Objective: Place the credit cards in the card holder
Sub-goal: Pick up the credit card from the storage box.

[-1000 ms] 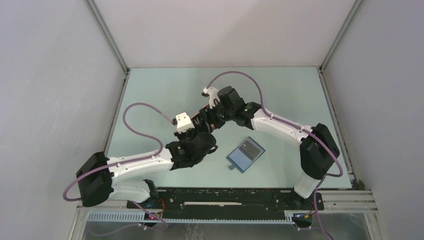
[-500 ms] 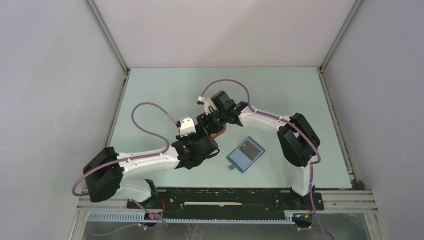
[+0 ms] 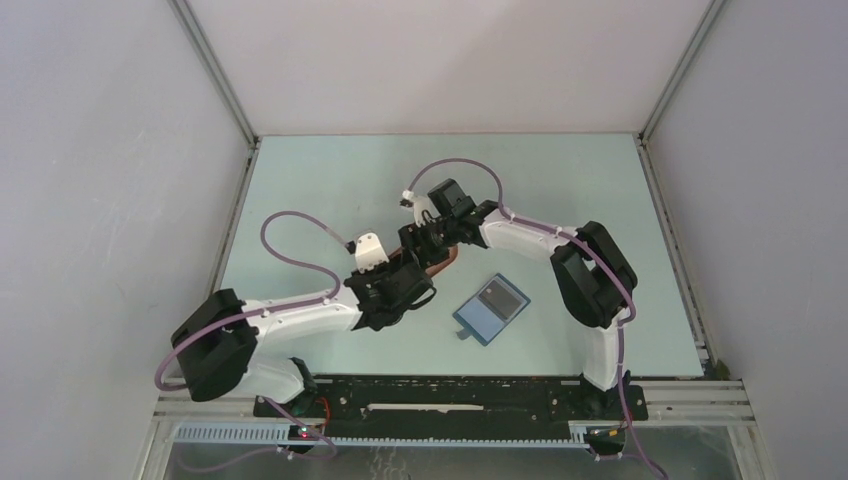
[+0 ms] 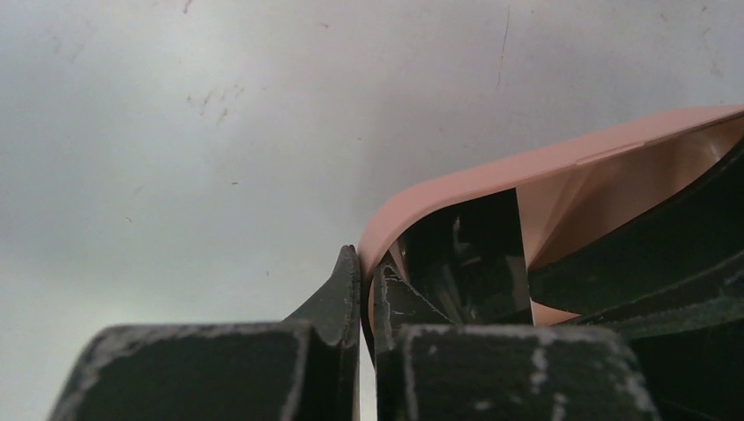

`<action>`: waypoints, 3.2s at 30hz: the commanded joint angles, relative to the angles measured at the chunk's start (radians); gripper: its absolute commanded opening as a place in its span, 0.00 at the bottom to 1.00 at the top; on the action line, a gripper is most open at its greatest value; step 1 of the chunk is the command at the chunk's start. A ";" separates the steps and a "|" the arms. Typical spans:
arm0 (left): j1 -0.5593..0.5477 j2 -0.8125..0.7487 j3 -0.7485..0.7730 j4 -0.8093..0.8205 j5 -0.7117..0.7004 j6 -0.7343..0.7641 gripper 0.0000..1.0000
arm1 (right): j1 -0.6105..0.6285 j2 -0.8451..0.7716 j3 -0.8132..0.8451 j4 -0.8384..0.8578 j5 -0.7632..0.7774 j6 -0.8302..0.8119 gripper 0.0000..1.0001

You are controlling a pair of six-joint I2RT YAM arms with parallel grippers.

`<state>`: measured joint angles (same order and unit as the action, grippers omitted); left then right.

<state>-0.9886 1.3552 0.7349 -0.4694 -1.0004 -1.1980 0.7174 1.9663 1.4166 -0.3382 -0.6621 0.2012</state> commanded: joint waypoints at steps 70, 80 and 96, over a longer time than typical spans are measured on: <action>0.062 0.144 0.365 -0.231 0.316 0.381 0.00 | 0.058 0.131 0.005 0.097 0.419 -0.106 0.85; 0.062 0.106 0.333 -0.175 0.378 0.371 0.00 | 0.076 0.202 0.022 0.090 0.437 -0.109 0.63; 0.079 0.143 0.254 -0.172 0.353 0.346 0.00 | -0.057 0.173 0.017 0.104 0.100 -0.044 0.42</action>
<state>-0.8764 1.5055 1.0080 -0.8001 -0.8055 -0.8196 0.6769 2.0781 1.4517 -0.2989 -0.4881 0.1406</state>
